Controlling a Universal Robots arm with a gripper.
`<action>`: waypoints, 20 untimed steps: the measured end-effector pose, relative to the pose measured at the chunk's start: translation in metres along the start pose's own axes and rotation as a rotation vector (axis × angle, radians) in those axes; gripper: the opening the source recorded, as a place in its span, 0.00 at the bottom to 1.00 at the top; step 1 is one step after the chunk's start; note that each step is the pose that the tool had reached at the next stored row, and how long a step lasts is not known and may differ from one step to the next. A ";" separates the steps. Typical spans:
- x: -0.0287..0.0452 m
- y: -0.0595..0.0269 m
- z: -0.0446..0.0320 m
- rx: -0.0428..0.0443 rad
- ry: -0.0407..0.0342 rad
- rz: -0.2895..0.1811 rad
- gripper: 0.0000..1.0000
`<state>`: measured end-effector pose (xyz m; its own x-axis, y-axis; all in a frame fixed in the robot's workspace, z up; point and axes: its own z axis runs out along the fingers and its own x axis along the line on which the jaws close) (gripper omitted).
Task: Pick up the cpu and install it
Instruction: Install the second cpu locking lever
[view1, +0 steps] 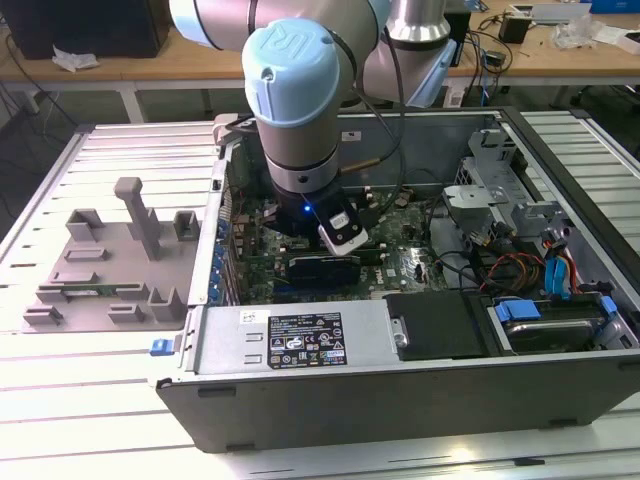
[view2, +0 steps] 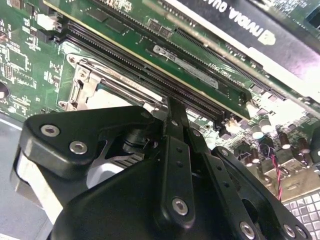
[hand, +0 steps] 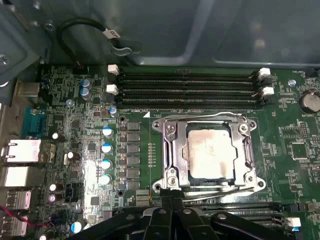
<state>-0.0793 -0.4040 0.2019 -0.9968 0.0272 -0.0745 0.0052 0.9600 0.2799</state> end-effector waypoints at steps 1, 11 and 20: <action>0.0004 -0.0002 0.0005 -0.0029 -0.0006 0.000 0.11; 0.0033 -0.0016 0.0057 -0.0396 -0.0033 0.002 0.11; 0.0070 -0.0008 0.0086 -0.0452 -0.0036 0.002 0.11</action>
<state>-0.0856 -0.4022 0.1928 -0.9965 0.0305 -0.0772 0.0039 0.9464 0.3231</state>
